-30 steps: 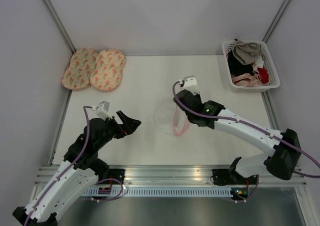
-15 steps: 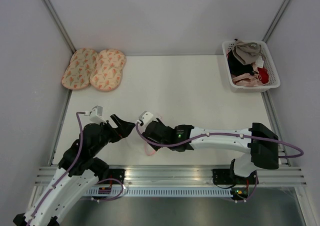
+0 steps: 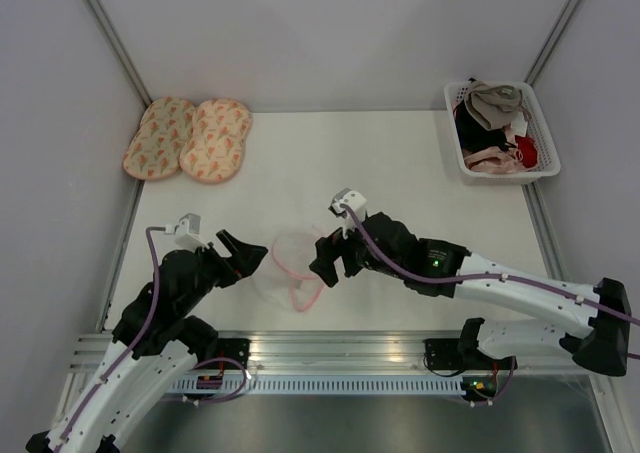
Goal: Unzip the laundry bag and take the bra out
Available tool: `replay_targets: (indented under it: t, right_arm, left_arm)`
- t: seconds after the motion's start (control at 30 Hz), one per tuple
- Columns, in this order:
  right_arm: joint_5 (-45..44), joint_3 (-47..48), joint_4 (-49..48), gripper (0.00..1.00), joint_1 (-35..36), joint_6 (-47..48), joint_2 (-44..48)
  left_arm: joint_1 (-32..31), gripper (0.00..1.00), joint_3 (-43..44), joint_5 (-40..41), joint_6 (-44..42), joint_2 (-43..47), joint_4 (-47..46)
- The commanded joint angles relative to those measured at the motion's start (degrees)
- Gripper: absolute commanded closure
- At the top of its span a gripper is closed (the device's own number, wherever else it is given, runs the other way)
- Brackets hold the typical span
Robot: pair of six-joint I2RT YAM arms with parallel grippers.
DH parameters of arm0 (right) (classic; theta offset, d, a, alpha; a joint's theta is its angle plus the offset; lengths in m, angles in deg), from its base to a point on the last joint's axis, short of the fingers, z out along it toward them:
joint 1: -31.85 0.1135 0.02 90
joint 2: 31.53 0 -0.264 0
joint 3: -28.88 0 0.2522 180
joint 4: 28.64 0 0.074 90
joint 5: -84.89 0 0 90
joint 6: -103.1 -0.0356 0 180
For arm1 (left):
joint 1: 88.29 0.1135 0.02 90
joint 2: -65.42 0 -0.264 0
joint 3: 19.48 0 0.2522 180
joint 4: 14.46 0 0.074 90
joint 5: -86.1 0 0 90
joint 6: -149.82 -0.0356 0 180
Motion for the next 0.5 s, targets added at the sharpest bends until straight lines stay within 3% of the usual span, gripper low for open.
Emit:
replay_targets:
  t: [0.0, 0.23, 0.47]
  right_arm:
    - [-4.6, -0.9, -2.0, 0.02, -0.7, -3.6, 7.1]
    - [-9.7, -0.9, -1.6, 0.02, -1.7, -5.1, 21.8]
    - [-9.9, -0.3, 0.2, 0.02, -1.7, -5.1, 23.6]
  left_arm:
    - [0.1, 0.00, 2.3, -2.2, -1.8, 0.7, -2.3]
    - [0.1, 0.00, 0.3, -7.5, -6.2, 1.9, -7.3]
    - [0.1, 0.00, -0.9, -7.8, -6.6, 1.5, -8.9]
